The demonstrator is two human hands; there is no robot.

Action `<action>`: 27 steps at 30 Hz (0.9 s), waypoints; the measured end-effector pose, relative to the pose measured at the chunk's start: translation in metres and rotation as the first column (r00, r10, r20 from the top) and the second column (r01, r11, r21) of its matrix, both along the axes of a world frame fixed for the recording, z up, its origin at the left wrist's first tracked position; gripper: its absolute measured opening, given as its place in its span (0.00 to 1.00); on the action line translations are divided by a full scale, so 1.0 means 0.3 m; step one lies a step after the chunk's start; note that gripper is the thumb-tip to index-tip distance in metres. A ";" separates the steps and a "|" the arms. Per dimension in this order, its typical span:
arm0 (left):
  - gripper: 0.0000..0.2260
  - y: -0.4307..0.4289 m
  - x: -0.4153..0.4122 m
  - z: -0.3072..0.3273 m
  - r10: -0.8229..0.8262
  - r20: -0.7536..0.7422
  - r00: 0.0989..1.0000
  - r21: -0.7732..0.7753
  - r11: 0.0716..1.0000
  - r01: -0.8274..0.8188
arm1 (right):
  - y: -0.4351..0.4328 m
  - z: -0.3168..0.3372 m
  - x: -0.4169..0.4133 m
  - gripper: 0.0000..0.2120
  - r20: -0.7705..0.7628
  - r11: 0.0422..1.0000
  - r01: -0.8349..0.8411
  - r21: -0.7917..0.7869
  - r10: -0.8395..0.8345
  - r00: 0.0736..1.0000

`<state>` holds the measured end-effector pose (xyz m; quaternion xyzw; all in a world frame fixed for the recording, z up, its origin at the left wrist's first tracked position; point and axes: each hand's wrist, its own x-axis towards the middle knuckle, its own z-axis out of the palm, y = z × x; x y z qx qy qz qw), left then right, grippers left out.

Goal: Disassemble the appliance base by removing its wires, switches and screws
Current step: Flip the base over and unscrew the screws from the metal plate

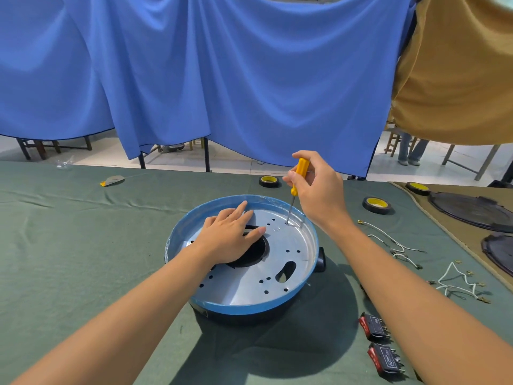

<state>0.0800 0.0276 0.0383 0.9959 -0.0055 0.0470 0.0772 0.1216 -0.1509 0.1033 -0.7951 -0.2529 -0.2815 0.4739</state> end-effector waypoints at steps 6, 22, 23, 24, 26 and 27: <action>0.29 0.000 -0.024 0.013 0.023 0.078 0.997 -0.022 1.000 -0.021 | 0.012 0.034 0.007 0.12 0.071 0.998 -0.037 -0.053 0.040 0.997; 0.28 0.000 -0.018 0.009 0.020 0.041 0.999 -0.015 1.000 -0.019 | -0.005 -0.028 0.051 0.13 -0.089 0.884 -0.084 -0.460 0.049 0.995; 0.28 0.003 -0.019 0.008 0.024 0.050 0.998 -0.025 0.999 -0.023 | -0.005 -0.007 0.050 0.12 -0.065 0.907 -0.080 -0.414 0.058 0.996; 0.28 0.007 -0.021 0.008 0.031 0.058 0.998 -0.034 0.999 -0.029 | -0.004 0.018 0.045 0.12 -0.036 0.935 -0.067 -0.347 0.058 0.998; 0.28 0.013 -0.025 0.011 0.046 0.071 0.996 -0.054 0.998 -0.043 | -0.007 0.075 0.025 0.13 0.021 0.984 -0.041 -0.173 0.046 0.999; 0.28 0.017 -0.030 0.011 0.055 0.081 0.995 -0.065 0.997 -0.050 | -0.010 0.101 0.013 0.13 0.041 0.996 -0.048 -0.081 0.051 0.998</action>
